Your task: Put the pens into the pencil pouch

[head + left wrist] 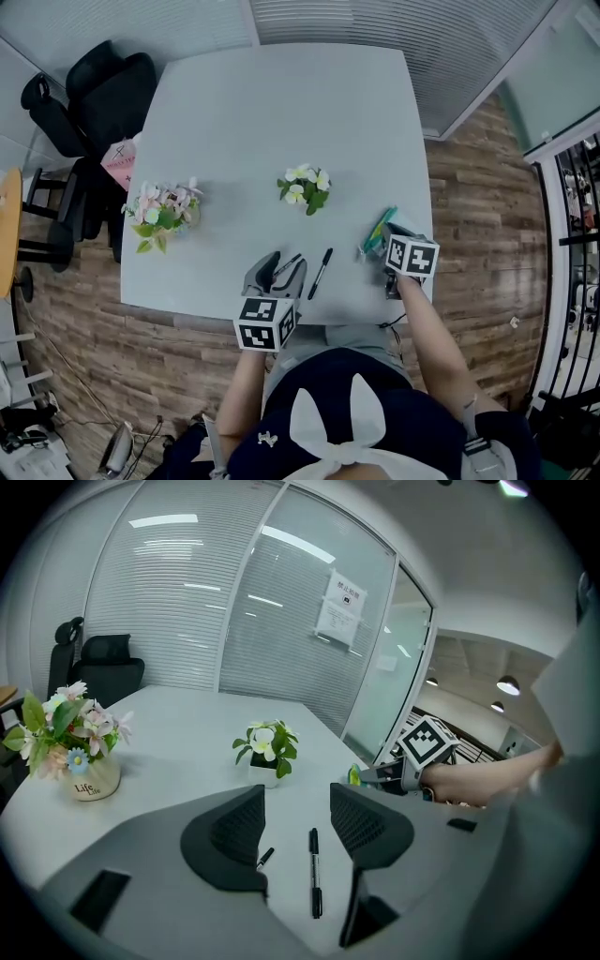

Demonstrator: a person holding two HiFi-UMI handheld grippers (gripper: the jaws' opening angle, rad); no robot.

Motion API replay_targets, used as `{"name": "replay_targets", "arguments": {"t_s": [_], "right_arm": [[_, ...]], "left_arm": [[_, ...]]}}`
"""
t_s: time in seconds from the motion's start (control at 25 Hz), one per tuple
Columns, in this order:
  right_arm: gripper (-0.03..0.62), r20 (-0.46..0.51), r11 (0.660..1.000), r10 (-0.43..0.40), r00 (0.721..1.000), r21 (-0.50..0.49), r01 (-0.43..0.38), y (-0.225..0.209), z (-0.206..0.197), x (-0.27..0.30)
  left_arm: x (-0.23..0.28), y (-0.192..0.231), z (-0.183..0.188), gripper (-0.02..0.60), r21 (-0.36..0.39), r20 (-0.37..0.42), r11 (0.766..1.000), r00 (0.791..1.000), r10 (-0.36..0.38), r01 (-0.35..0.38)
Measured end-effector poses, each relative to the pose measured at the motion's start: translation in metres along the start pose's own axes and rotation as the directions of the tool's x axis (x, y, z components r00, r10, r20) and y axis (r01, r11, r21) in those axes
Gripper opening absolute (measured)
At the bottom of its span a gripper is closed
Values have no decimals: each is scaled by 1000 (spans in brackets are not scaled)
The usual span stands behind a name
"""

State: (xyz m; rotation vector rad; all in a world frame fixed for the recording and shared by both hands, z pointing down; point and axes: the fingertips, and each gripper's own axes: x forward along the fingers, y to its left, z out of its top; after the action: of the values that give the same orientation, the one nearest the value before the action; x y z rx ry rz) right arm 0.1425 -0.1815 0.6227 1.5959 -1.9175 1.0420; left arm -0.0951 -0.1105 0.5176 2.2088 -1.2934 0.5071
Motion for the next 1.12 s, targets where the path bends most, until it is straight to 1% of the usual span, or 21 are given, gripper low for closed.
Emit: {"name": "replay_targets", "arguments": {"t_s": [0.28, 0.4, 0.52, 0.6, 0.76, 0.96, 1.12], "right_arm": [[34, 43, 995, 100, 994, -4, -100, 20, 8, -29], [34, 59, 988, 152, 987, -16, -151, 31, 10, -39], [34, 83, 983, 184, 979, -33, -181, 41, 14, -52], [34, 105, 978, 207, 973, -25, -206, 47, 17, -60], [34, 157, 962, 268, 951, 10, -272, 58, 25, -76], [34, 197, 931, 352, 915, 33, -365, 74, 25, -93], [35, 209, 901, 424, 881, -4, -433, 87, 23, -104]], "left_arm": [[-5, -3, 3, 215, 10, 10, 1000, 1000, 6, -6], [-8, -2, 4, 215, 15, 16, 1000, 1000, 9, -10], [-12, -2, 6, 215, 20, 24, 1000, 1000, 14, -14], [-14, -1, 7, 215, 22, 28, 1000, 999, 17, -18], [-18, -2, 8, 215, 27, 33, 999, 999, 20, -21], [-23, -6, 7, 215, 23, 42, 1000, 999, 12, -13], [-28, -6, 4, 215, 11, 46, 1000, 999, 11, -12]]}}
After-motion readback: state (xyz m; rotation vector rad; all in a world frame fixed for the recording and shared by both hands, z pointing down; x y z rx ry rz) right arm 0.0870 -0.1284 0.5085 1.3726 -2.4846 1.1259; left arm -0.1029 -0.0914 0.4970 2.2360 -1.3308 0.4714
